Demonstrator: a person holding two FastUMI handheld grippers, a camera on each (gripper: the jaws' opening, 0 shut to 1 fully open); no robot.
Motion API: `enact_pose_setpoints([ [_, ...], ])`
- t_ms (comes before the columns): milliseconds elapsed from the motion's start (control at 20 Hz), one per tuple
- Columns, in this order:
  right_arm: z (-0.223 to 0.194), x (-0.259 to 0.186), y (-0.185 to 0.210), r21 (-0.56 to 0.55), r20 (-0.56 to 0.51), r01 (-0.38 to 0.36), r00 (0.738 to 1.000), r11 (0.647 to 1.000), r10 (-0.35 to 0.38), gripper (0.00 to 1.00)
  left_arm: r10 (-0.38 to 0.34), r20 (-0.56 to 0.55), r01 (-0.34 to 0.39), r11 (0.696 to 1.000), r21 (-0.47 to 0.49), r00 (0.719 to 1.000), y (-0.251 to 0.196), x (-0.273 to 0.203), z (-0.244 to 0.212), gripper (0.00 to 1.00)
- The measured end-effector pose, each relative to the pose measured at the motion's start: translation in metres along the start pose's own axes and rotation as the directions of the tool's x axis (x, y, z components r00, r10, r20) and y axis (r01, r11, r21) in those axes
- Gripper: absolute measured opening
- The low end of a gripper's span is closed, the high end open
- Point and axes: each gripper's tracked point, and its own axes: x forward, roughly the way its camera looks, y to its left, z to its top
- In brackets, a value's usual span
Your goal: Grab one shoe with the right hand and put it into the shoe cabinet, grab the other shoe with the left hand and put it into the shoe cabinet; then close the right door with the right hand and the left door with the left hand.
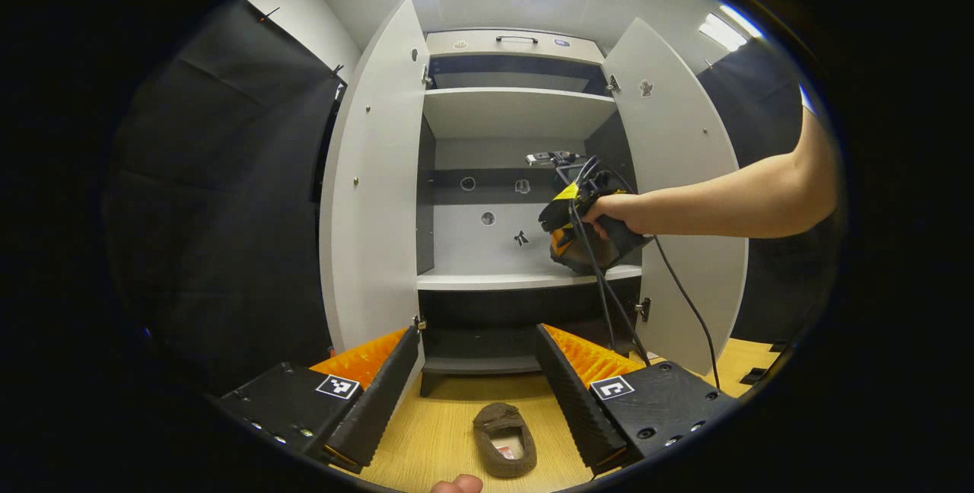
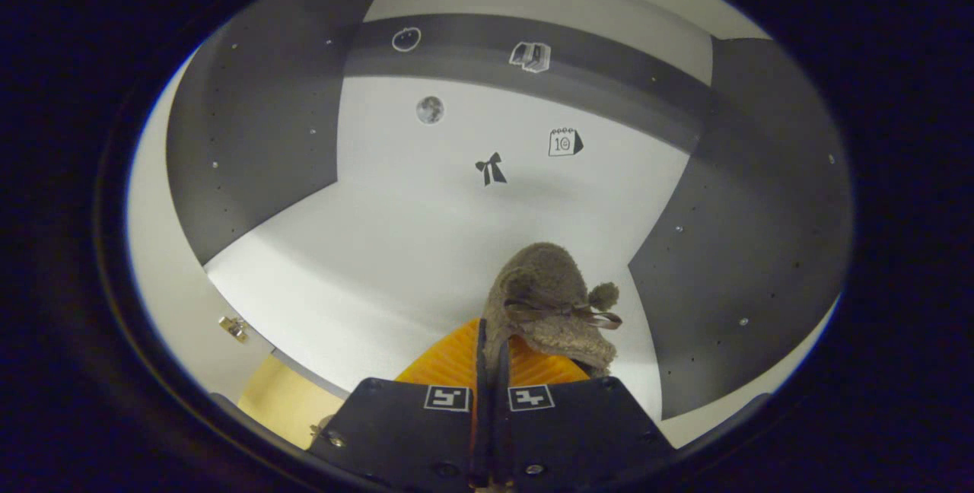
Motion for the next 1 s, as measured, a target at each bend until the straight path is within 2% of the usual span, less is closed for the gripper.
enact_pose_setpoints([
  [200,-0.003,0.009,0.007,0.035,-0.022,0.014,1.0,0.999,-0.013,0.06,0.011,-0.004,-0.011,1.0,-0.01,1.0,0.001,-0.001,-0.001,0.94],
  [300,-0.007,0.006,0.009,0.033,-0.042,0.012,0.999,0.999,-0.011,0.13,0.015,-0.003,-0.015,1.0,-0.013,1.0,0.002,-0.001,-0.002,0.94],
  [350,-0.007,0.002,0.011,0.032,-0.044,0.005,0.999,0.999,-0.004,0.25,0.017,-0.002,-0.017,1.0,-0.015,1.0,0.003,-0.001,-0.001,0.94],
  [400,-0.007,-0.003,0.011,0.028,-0.043,0.002,0.999,1.0,-0.001,0.3,0.017,0.001,-0.017,1.0,-0.018,1.0,0.003,-0.001,0.0,0.94],
  [500,-0.001,-0.022,0.011,0.02,-0.014,-0.009,1.0,1.0,0.009,0.51,0.016,0.006,-0.016,1.0,-0.023,1.0,0.004,-0.002,0.0,0.94],
  [550,0.001,-0.032,0.011,0.02,0.007,-0.021,1.0,1.0,0.021,0.48,0.014,0.007,-0.014,1.0,-0.027,1.0,0.004,-0.002,-0.001,0.94],
  [700,0.011,-0.078,0.013,0.04,0.103,-0.08,0.992,0.996,0.075,0.48,0.003,0.008,-0.003,0.999,-0.032,1.0,0.004,-0.001,-0.002,0.94],
  [750,0.014,-0.095,0.013,0.047,0.141,-0.095,0.986,0.994,0.088,0.57,-0.002,0.008,0.002,0.999,-0.033,1.0,0.003,0.0,-0.002,0.94],
  [800,0.014,-0.113,0.012,0.047,0.178,-0.114,0.978,0.992,0.104,0.57,-0.006,0.006,0.006,0.999,-0.033,1.0,0.002,0.001,-0.002,0.94],
  [850,0.013,-0.129,0.011,0.043,0.211,-0.122,0.971,0.992,0.11,0.5,-0.01,0.004,0.01,0.999,-0.034,1.0,0.001,0.002,-0.003,0.94],
  [1000,-0.005,-0.173,0.006,0.018,0.301,-0.122,0.947,0.992,0.112,0.52,-0.024,0.002,0.024,0.999,-0.037,1.0,-0.001,0.005,-0.004,0.94],
])
